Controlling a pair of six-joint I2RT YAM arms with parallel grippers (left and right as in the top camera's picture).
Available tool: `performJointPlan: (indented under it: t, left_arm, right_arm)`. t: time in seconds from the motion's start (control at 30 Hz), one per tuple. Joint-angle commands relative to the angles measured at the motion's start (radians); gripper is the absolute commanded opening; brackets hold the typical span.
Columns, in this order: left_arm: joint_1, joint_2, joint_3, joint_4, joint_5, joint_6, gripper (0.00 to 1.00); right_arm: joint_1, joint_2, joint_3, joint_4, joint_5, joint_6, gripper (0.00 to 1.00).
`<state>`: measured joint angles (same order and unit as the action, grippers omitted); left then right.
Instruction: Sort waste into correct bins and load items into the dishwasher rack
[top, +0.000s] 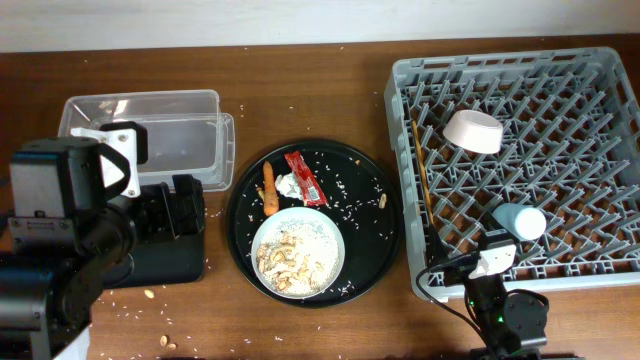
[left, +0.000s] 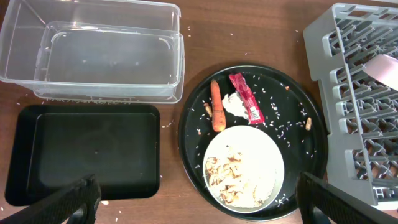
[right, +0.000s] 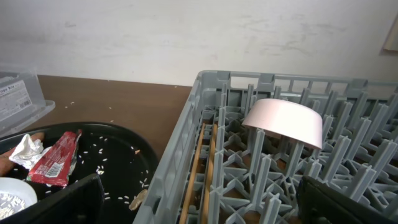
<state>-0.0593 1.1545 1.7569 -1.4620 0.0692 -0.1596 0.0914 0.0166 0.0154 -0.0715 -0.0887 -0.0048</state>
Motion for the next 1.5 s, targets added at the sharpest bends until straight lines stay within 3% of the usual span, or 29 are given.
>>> performJointPlan:
  t: [0.0, 0.23, 0.53, 0.7, 0.83, 0.97, 1.07, 1.13, 1.23, 1.47]
  left_arm:
    - [0.003, -0.009, 0.003, 0.005, 0.003, -0.013, 0.99]
    - [-0.047, 0.084, -0.069, 0.228, 0.163, -0.056, 0.99]
    - [-0.25, 0.592, -0.09, 0.277, 0.147, -0.048, 0.98]
    - [-0.298, 0.777, -0.09, 0.333, 0.057, -0.05, 0.75]
    - [-0.307, 0.88, -0.09, 0.373, -0.082, -0.083, 0.69]
    - [-0.309, 0.954, -0.09, 0.412, -0.08, -0.083, 0.62]
    - [-0.314, 0.991, -0.09, 0.412, -0.064, -0.083, 0.52]
    - [-0.314, 0.995, -0.09, 0.412, -0.061, -0.083, 0.37]
    - [-0.314, 0.991, -0.08, 0.404, -0.045, -0.083, 0.0]
    - [-0.274, 0.926, 0.07, 0.232, -0.098, -0.083, 0.0]
  right_arm:
    - [-0.008, -0.01, -0.01, 0.005, -0.012, -0.006, 0.98]
    - [-0.008, -0.01, -0.01, 0.005, -0.012, -0.006, 0.98]
    - [-0.008, -0.01, -0.01, 0.005, -0.012, -0.006, 0.98]
    - [-0.008, -0.01, -0.01, 0.005, -0.012, -0.006, 0.98]
    - [-0.008, -0.01, -0.01, 0.005, -0.012, -0.006, 0.98]
    - [-0.008, -0.01, -0.01, 0.005, -0.012, -0.006, 0.98]
    - [-0.008, -0.01, -0.01, 0.005, -0.012, -0.006, 0.98]
    - [-0.008, -0.01, -0.01, 0.005, -0.012, -0.006, 0.98]
    - [-0.008, -0.01, -0.01, 0.005, -0.012, -0.006, 0.98]
    - [-0.008, -0.01, -0.01, 0.005, -0.012, -0.006, 0.98]
